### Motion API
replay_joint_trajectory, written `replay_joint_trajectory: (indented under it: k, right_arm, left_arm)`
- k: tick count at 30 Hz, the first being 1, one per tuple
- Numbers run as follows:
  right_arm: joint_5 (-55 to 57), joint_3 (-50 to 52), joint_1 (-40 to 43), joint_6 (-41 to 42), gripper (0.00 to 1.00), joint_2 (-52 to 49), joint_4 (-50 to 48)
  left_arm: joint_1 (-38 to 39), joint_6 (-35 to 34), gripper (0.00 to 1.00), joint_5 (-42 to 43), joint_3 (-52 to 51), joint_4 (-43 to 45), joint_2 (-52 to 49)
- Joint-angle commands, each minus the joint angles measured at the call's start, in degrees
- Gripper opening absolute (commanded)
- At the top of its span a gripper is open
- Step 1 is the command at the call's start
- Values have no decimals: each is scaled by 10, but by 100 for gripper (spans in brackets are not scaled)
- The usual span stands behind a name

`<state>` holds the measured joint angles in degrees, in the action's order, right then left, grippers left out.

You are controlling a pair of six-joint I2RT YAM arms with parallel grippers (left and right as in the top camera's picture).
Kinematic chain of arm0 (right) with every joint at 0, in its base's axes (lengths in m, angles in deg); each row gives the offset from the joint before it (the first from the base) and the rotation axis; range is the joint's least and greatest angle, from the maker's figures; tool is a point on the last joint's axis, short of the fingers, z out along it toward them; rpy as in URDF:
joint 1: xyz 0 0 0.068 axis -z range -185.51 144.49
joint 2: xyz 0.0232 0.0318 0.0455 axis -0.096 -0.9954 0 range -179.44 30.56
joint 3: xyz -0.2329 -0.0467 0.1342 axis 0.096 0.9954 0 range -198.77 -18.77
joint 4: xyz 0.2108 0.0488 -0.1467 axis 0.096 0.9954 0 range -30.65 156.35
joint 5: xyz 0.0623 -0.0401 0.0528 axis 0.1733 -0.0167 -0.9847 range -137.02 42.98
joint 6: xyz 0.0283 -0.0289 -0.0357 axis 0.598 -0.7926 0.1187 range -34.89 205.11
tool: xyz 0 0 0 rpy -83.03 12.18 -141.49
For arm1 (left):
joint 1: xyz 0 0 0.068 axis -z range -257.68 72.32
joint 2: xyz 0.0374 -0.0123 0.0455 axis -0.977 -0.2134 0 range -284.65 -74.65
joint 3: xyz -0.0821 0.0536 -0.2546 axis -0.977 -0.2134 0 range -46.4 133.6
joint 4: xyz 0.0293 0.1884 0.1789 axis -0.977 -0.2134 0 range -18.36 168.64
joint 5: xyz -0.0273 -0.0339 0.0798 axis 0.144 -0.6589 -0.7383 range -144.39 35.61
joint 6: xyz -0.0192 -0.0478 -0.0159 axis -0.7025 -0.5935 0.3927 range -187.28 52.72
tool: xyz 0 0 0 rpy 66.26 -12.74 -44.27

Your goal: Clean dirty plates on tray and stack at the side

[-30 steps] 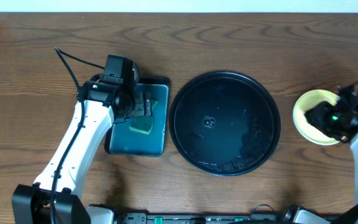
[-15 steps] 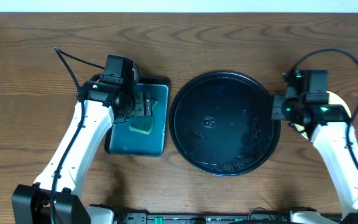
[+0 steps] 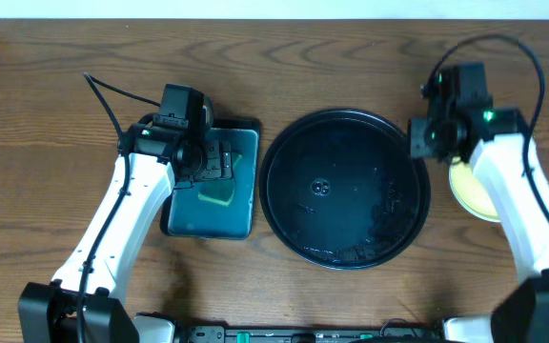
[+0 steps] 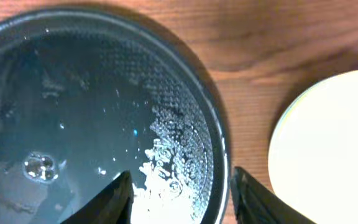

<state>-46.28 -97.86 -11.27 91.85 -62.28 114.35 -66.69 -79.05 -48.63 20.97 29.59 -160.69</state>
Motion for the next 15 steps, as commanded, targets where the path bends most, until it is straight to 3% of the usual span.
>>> replay_joint_trajectory:
  k: [1, 4, 11, 15]
  right_arm:
    - [4, -83, -1, -13, 53, -50, 49]
    - [3, -133, -1, -13, 57, -84, 86]
    - [3, -138, -1, -13, 62, -89, 87]
    - [3, -137, -1, -13, 73, -89, 102]
  left_arm:
    - [0, 3, 86, -7, 3, -3, -1]
    - [0, 3, 86, -7, 3, -6, -1]
    - [0, 4, 86, -7, 3, -8, -1]
    - [0, 4, 86, -7, 3, -13, -1]
